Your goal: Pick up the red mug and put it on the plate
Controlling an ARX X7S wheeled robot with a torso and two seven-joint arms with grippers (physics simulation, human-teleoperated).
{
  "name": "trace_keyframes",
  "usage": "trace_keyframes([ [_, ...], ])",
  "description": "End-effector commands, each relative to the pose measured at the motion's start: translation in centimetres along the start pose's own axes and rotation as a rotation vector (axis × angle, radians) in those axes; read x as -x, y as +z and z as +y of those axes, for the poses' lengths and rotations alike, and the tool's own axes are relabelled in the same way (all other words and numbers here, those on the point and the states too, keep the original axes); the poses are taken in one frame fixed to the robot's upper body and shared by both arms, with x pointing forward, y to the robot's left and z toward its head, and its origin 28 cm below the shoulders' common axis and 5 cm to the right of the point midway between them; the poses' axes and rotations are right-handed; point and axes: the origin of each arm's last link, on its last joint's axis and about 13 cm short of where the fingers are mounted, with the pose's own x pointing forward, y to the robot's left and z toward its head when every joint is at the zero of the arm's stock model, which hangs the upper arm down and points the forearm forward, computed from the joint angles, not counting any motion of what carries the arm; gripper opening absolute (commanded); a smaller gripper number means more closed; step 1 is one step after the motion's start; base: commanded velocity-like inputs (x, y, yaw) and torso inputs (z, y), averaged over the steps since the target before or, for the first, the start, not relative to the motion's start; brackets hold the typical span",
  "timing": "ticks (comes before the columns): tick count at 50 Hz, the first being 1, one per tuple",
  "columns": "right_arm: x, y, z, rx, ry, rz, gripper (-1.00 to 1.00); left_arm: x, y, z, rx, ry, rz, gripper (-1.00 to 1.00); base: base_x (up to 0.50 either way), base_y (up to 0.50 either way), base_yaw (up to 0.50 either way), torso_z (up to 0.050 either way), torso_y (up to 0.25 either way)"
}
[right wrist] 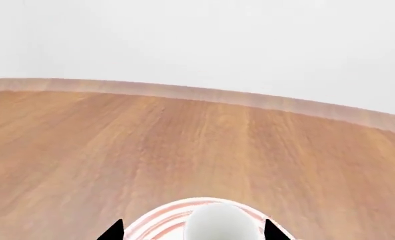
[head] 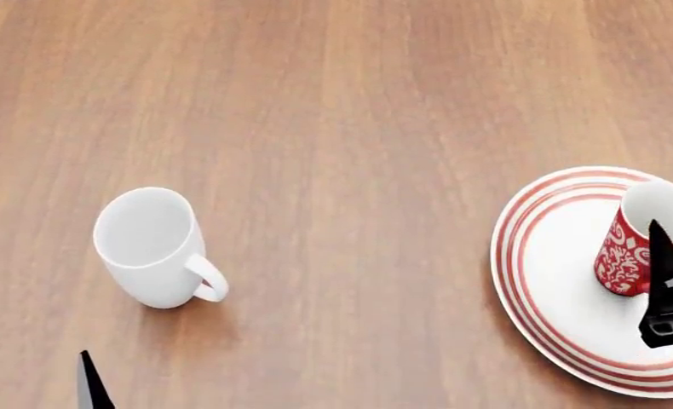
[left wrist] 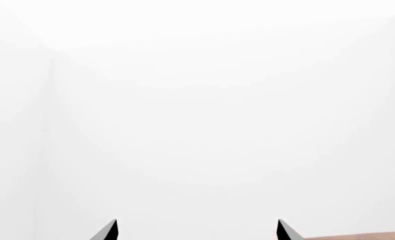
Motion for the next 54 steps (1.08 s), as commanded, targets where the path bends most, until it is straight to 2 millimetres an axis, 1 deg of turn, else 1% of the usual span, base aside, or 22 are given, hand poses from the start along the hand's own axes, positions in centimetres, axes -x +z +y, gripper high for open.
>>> trace_keyframes([
  [1, 0.9, 3.2, 0.9, 0.056, 0.064, -0.098, 1.00, 0.0, 0.0, 0.0, -0.001, -0.007, -0.005, 1.00, 0.00, 0.00, 0.00, 0.000, 0.000],
  [8, 1.1, 5.0, 1.9, 0.089, 0.110, -0.148, 1.00, 0.0, 0.0, 0.0, -0.001, -0.004, -0.008, 1.00, 0.00, 0.00, 0.00, 0.000, 0.000],
  [17, 1.6, 6.8, 2.9, 0.115, 0.167, -0.214, 1.00, 0.0, 0.0, 0.0, -0.002, -0.001, -0.011, 1.00, 0.00, 0.00, 0.00, 0.000, 0.000],
  [30, 2.1, 7.7, 3.8, 0.136, 0.223, -0.266, 1.00, 0.0, 0.0, 0.0, -0.003, -0.011, -0.020, 1.00, 0.00, 0.00, 0.00, 0.000, 0.000],
  [34, 2.7, 8.7, 4.4, 0.148, 0.260, -0.313, 1.00, 0.0, 0.0, 0.0, 0.001, -0.009, -0.015, 1.00, 0.00, 0.00, 0.00, 0.000, 0.000],
  [47, 3.7, 10.5, 5.6, 0.181, 0.329, -0.402, 1.00, 0.0, 0.0, 0.0, -0.002, -0.005, -0.012, 1.00, 0.00, 0.00, 0.00, 0.000, 0.000],
  [54, 4.3, 11.2, 6.1, 0.195, 0.357, -0.438, 1.00, 0.0, 0.0, 0.0, -0.003, -0.004, -0.014, 1.00, 0.00, 0.00, 0.00, 0.000, 0.000],
])
